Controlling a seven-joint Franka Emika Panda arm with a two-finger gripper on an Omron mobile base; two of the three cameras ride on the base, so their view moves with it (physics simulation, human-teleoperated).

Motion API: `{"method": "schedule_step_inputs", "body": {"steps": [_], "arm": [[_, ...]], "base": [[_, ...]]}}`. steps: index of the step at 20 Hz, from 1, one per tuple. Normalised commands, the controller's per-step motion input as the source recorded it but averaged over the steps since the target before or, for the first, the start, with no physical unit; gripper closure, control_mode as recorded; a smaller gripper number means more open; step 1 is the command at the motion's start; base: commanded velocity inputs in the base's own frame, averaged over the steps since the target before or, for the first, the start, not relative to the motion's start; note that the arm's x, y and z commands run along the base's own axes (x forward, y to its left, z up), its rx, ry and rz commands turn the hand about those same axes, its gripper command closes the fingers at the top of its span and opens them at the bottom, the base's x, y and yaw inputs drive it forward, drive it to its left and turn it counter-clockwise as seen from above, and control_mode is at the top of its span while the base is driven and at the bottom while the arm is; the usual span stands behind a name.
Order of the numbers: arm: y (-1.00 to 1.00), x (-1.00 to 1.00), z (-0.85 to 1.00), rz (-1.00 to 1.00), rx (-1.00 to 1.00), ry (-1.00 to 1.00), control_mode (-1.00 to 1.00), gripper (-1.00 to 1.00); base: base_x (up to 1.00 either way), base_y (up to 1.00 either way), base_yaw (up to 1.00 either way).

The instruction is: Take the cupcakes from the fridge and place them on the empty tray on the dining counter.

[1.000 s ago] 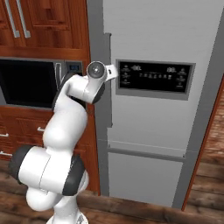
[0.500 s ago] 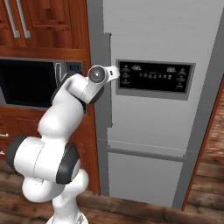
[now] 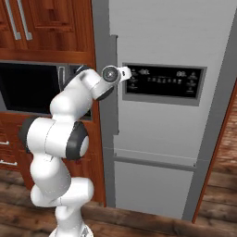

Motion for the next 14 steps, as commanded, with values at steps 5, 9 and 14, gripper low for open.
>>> {"method": "schedule_step_inputs", "body": {"steps": [5, 9, 14], "arm": [[0.09, 1.00, -0.44, 0.00, 0.00, 0.00, -1.00, -1.00], [0.00, 1.00, -0.39, 0.00, 0.00, 0.00, -1.00, -1.00], [-0.10, 0.46, -0.02, 0.00, 0.00, 0.08, -1.00, 1.00]], "base": [[0.00, 0.00, 0.00], [0.00, 0.00, 0.00], [0.00, 0.00, 0.00]]}}
